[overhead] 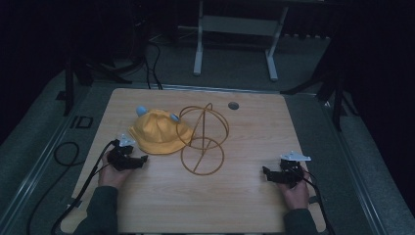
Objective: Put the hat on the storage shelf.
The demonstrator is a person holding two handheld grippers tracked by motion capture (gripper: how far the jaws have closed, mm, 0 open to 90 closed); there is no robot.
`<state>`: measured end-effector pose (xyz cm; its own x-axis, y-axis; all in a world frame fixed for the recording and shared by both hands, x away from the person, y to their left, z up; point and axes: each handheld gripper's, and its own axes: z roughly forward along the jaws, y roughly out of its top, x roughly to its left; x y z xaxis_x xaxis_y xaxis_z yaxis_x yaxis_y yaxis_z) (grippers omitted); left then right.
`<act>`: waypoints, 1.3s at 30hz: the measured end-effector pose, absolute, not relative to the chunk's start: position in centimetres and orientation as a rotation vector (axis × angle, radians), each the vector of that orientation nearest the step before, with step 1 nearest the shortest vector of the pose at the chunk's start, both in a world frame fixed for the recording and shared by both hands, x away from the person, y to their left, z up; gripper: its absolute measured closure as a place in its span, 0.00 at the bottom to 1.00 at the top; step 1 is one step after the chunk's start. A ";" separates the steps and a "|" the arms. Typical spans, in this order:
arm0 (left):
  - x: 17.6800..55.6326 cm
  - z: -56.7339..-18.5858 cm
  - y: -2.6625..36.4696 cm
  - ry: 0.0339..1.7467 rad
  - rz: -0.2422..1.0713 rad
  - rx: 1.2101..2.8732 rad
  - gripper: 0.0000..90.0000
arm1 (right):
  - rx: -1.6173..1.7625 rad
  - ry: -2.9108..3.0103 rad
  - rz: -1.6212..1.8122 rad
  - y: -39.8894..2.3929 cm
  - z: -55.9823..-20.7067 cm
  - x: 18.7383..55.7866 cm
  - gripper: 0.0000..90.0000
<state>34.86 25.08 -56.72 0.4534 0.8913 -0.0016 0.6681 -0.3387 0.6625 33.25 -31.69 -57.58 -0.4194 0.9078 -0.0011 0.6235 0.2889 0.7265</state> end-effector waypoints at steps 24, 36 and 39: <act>34.2 -53.7 26.4 1.307 0.438 2.239 0.57 | 1.372 2.148 0.923 -31.7 -57.6 33.3 0.15; 35.8 -51.1 26.6 1.249 0.447 2.299 0.59 | 1.374 2.146 0.926 -31.7 -57.6 33.3 0.15; 36.0 -50.8 26.7 1.248 0.445 2.304 0.59 | 1.377 2.146 0.927 -31.7 -57.6 33.3 0.15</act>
<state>36.01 26.66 -50.83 0.5316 0.8452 0.0552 0.6896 -0.4698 0.5512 33.25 -31.65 -57.57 -0.4174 0.9087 0.0020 0.6245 0.2852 0.7271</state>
